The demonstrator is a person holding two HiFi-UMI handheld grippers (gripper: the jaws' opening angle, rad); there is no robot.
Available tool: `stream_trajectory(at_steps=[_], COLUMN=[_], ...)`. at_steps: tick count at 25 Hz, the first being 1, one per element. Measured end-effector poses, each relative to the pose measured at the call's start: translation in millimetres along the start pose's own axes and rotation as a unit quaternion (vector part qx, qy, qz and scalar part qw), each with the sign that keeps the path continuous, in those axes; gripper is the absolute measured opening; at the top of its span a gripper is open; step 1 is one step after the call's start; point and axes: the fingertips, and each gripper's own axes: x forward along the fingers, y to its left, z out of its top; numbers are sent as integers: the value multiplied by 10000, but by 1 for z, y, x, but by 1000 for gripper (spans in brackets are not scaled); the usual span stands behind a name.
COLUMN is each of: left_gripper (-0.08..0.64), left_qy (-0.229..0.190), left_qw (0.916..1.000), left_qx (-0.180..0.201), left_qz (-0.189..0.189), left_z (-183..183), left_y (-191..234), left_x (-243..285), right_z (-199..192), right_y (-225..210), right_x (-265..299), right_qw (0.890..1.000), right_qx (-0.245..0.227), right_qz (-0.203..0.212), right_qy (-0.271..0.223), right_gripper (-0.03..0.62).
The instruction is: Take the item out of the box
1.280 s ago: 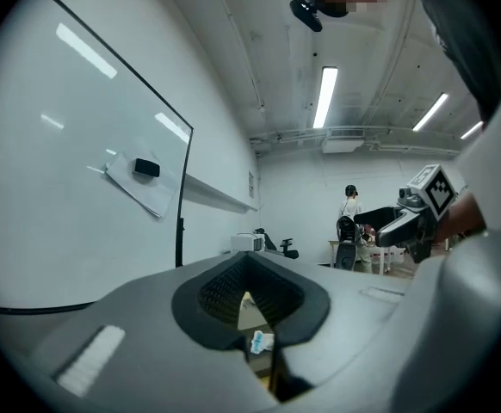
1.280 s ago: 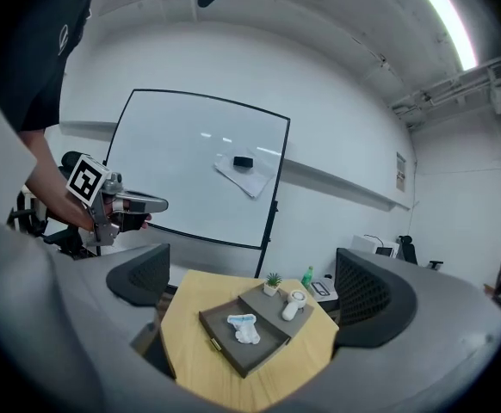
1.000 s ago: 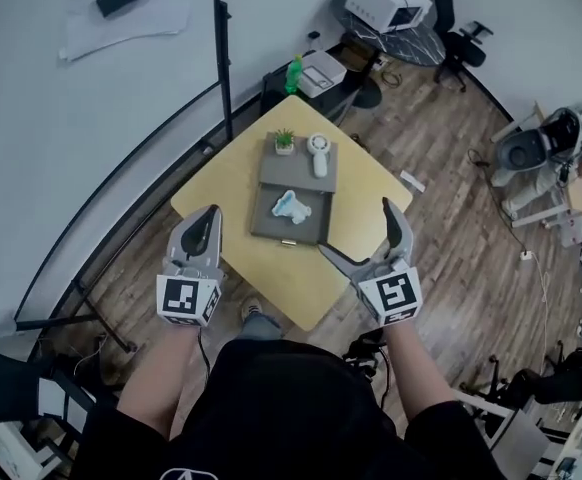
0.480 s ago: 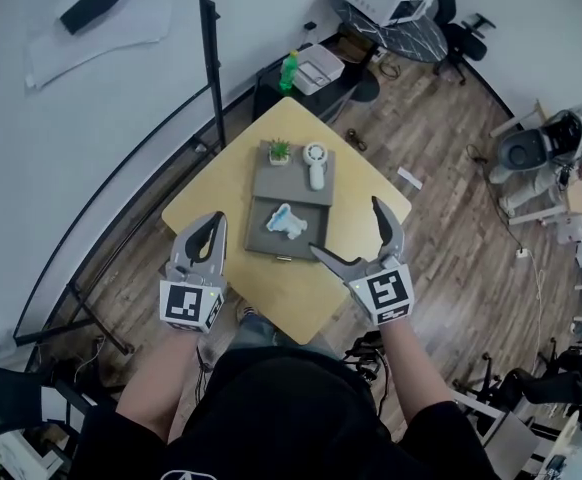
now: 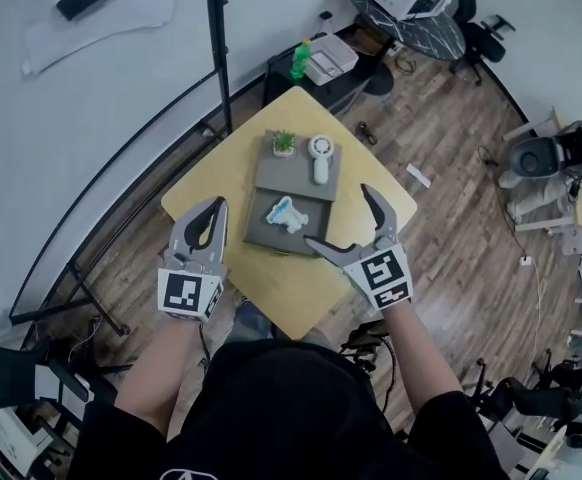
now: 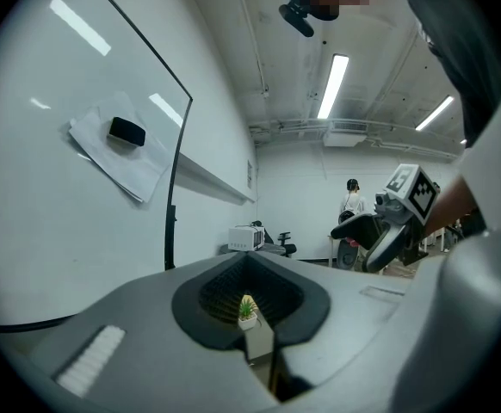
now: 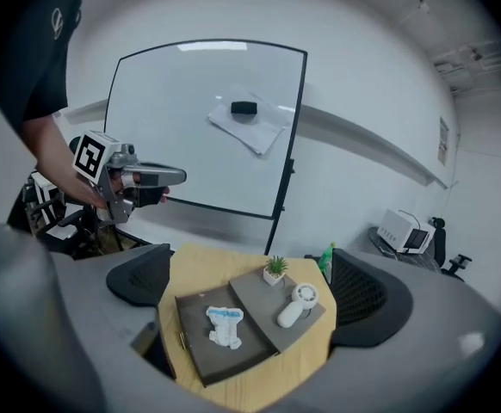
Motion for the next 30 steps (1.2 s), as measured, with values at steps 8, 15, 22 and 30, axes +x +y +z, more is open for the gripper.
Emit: stream_trajectory(at_steps=[8,15,22,30], left_gripper=[0,0,0,0], left_qy=[108,165,257,467], left_qw=[9996,9992,9986,9974], left_qx=[-121,-174,-263,-377], left_qz=[219,331,390,405], left_z=[-16,-26,-35,-49], left_y=[9,18,20,15], left_x=[-2,-2,2,0], right_z=[-34,-60,-92,-132], right_y=[10,20,27,39], right_x=[48,86,122,148], right_qw=[9911,9776,9634,9447], right_qx=[-25,-257,-633,-746], right_qz=[742,1074,1306,1635], right_qy=[1102,1789,2256,2745], right_gripper=[592,589,586,586])
